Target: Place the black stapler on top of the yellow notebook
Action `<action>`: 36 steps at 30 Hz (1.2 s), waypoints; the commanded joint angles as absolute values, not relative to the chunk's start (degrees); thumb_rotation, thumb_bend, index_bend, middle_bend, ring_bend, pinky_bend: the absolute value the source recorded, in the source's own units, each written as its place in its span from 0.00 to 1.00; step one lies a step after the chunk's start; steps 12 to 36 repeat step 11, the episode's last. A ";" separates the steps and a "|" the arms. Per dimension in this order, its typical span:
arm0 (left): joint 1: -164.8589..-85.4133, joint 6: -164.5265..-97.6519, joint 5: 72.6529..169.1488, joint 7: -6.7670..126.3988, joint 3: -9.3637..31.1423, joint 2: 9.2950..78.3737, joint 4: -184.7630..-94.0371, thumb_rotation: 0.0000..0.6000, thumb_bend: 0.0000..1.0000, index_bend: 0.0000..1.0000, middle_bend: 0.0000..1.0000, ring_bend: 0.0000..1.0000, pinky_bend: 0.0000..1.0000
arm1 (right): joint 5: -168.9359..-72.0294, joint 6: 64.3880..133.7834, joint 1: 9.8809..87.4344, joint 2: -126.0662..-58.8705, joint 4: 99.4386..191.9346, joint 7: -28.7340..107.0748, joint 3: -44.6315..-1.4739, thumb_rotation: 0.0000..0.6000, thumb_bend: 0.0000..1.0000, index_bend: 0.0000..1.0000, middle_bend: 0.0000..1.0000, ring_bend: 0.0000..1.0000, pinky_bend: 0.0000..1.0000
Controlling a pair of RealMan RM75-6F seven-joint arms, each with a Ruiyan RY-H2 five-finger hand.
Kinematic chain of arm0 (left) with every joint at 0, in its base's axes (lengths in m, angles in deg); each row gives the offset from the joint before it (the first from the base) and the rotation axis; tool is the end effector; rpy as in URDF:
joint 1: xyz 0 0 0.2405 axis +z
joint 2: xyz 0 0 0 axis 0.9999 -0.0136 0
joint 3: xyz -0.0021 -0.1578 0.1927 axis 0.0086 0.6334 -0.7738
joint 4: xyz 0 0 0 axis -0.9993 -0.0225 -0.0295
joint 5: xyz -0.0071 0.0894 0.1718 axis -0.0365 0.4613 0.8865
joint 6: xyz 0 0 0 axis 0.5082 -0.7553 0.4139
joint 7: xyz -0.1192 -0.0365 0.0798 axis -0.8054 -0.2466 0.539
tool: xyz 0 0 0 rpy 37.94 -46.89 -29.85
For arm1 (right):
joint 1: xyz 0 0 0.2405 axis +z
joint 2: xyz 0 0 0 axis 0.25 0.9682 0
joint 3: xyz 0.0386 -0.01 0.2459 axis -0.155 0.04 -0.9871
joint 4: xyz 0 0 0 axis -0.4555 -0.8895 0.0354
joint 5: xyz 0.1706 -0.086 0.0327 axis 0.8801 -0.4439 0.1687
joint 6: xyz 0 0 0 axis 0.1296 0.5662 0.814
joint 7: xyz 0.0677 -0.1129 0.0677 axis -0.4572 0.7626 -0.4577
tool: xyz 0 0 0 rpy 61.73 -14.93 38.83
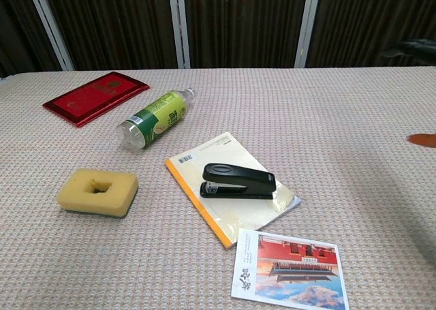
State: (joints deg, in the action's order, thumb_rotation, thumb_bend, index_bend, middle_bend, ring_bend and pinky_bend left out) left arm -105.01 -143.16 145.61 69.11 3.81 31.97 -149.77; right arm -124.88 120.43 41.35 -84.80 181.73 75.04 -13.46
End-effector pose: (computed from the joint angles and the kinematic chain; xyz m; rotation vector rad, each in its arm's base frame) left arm -0.2906 0.2358 0.1217 -1.6448 -0.7298 -0.7707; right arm -0.1838 -0.2483 0.0933 1.5484 -0.8333 0.8578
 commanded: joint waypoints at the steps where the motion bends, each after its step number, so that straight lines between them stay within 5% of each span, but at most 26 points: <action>1: -104.79 -143.82 146.02 69.26 3.85 31.78 -150.03 1.00 0.37 0.00 0.00 0.00 0.10 | -131.24 126.40 31.39 -77.53 178.48 61.90 -6.17 1.00 0.18 0.00 0.00 0.00 0.00; 11: -104.63 -144.12 147.53 68.44 3.14 30.70 -152.21 1.00 0.26 0.00 0.00 0.00 0.10 | -129.75 127.61 24.52 -75.83 170.36 53.92 -5.91 1.00 0.18 0.00 0.00 0.00 0.00; 36: -104.63 -144.12 147.53 68.44 3.14 30.70 -152.21 1.00 0.26 0.00 0.00 0.00 0.10 | -129.75 127.61 24.52 -75.83 170.36 53.92 -5.91 1.00 0.18 0.00 0.00 0.00 0.00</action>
